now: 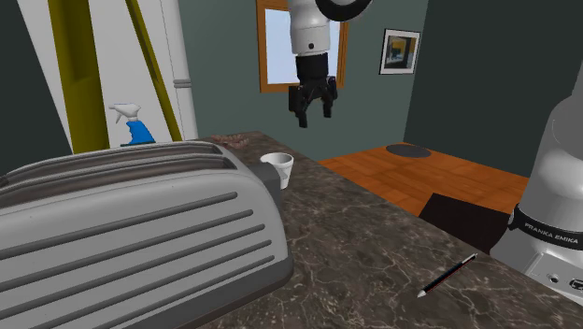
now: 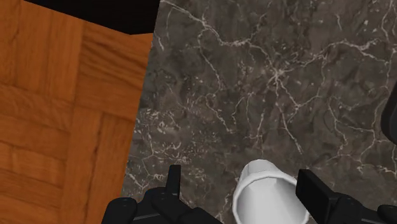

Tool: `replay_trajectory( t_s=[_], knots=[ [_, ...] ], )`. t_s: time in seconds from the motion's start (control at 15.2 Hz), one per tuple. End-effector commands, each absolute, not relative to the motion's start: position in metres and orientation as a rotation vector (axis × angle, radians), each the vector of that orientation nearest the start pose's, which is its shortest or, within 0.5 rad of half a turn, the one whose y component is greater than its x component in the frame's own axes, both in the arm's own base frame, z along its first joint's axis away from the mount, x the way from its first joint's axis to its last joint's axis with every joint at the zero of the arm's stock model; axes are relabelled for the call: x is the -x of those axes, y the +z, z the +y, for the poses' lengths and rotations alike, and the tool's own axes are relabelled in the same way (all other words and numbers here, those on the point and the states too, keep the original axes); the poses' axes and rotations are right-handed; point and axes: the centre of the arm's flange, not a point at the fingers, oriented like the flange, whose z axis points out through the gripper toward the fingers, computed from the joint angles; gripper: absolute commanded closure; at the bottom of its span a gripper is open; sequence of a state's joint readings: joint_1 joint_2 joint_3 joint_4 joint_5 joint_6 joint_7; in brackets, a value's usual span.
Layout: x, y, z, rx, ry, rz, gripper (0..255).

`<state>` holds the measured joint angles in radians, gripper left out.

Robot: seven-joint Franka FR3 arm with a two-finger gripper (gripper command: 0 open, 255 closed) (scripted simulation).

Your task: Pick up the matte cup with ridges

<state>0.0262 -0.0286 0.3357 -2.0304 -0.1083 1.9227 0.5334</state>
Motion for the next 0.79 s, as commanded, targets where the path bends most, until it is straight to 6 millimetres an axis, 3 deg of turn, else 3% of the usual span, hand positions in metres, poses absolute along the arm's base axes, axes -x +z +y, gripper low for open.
replay_trajectory(
  t_s=[0.0,0.73],
  knots=[
    [-0.522,0.434,0.201,3.277,0.047,0.236,0],
    [-0.619,0.346,0.277,3.323,0.08,0.345,0]
  ],
)
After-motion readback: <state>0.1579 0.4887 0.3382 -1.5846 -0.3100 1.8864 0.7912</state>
